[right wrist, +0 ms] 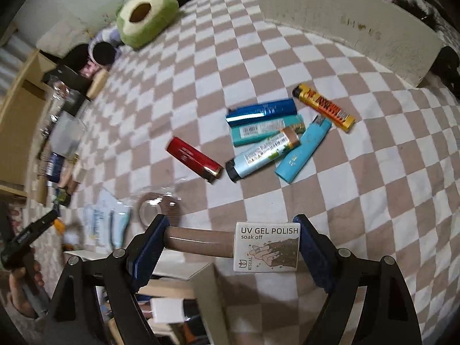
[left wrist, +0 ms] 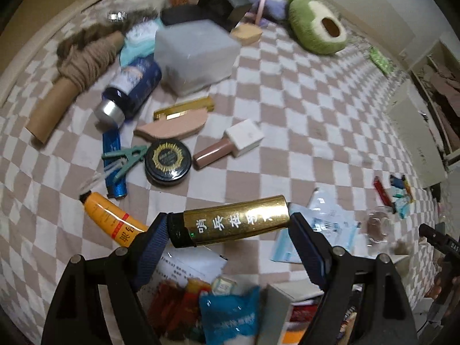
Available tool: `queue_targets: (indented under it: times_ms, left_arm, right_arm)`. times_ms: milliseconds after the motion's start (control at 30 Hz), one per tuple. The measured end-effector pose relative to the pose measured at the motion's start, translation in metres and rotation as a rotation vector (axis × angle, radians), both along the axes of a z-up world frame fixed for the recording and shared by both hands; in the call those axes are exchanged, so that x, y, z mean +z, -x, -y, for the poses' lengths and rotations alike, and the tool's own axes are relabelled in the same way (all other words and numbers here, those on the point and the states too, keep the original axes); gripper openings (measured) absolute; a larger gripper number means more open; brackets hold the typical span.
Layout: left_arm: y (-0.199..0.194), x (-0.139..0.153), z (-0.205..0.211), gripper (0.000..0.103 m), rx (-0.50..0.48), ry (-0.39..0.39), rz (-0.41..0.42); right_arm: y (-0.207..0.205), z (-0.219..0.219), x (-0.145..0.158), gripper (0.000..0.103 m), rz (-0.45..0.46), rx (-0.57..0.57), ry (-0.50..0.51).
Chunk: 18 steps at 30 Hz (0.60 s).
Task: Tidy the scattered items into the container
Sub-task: 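Lift both held items and carry them over the white box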
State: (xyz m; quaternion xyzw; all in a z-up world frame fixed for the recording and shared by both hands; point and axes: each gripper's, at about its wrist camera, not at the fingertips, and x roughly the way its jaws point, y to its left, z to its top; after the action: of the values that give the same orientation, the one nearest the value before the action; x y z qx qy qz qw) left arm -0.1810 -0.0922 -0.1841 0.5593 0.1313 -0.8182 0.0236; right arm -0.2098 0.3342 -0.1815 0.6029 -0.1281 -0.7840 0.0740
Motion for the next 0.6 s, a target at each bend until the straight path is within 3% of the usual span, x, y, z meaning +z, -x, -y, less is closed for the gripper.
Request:
queue_targets:
  times_ms: [267,600]
  left_arm:
    - [-0.014,0.055,-0.006,0.083,0.0,-0.058,-0.115]
    - [-0.054,0.11,-0.023,0.083,-0.05,-0.078,-0.215]
  right_arm:
    - [-0.014,0.001,0.058,0.087,-0.104,-0.003,0.061]
    - [-0.044,0.015,0.102,0.087,-0.187,0.034,0.15]
